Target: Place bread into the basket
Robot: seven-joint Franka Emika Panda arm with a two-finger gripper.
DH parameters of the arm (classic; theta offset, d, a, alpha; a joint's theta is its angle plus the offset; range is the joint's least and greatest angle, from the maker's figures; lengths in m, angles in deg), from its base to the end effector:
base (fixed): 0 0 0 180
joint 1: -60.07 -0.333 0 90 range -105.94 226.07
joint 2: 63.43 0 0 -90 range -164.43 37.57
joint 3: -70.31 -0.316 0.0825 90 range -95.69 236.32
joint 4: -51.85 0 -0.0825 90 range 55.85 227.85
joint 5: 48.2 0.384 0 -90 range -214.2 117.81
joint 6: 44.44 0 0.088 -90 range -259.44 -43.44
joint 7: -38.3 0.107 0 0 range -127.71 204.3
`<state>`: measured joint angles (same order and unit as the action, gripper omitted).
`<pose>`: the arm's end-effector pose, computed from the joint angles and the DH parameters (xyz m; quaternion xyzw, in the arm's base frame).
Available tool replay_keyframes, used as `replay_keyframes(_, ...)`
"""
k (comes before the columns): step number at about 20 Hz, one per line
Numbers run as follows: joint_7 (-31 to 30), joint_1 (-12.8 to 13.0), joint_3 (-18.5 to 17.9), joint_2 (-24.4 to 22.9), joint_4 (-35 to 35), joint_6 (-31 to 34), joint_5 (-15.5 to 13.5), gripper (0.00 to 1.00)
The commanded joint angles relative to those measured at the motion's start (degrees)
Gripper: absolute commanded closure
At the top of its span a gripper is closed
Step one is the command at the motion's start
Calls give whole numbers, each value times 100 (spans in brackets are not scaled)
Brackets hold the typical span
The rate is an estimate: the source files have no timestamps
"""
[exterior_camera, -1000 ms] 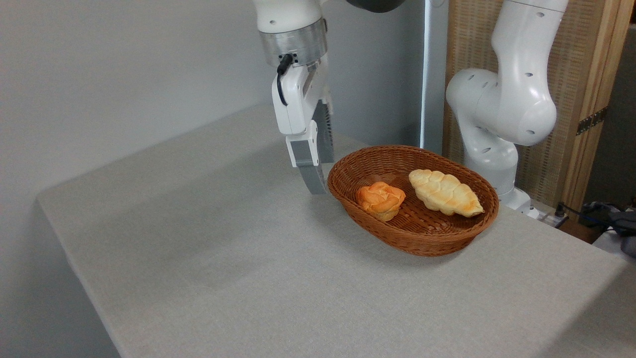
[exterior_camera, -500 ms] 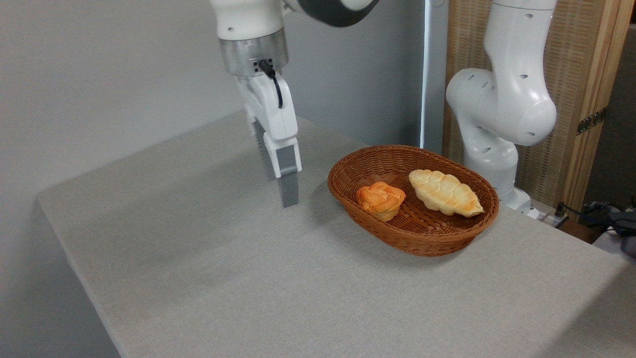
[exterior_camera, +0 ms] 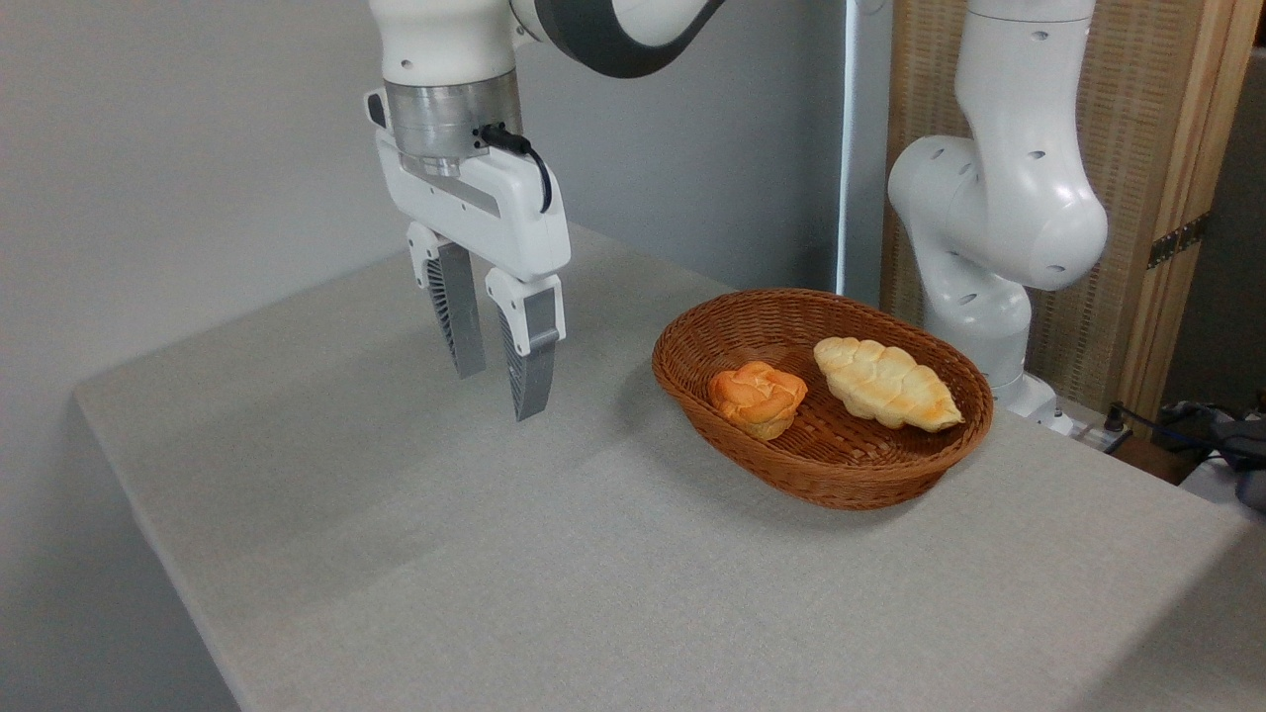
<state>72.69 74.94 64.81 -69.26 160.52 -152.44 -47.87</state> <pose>0.5332 -0.0857 0.5519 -0.9267 0.3730 -0.0442 0.0077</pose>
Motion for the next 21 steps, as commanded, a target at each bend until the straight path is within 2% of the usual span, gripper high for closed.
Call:
replay_keyframes(1,-354,7,14,153,-197,-37,-85,0)
replay_keyframes(4,-441,7,5,214,-293,-37,-94,0)
replay_keyframes(7,-845,7,14,354,-443,-37,-111,0)
replay_keyframes(11,-724,7,23,381,-443,-37,-94,0)
replay_keyframes(15,-223,7,23,372,-443,-10,-111,0)
replay_keyframes(21,-248,15,23,381,-443,16,-146,0)
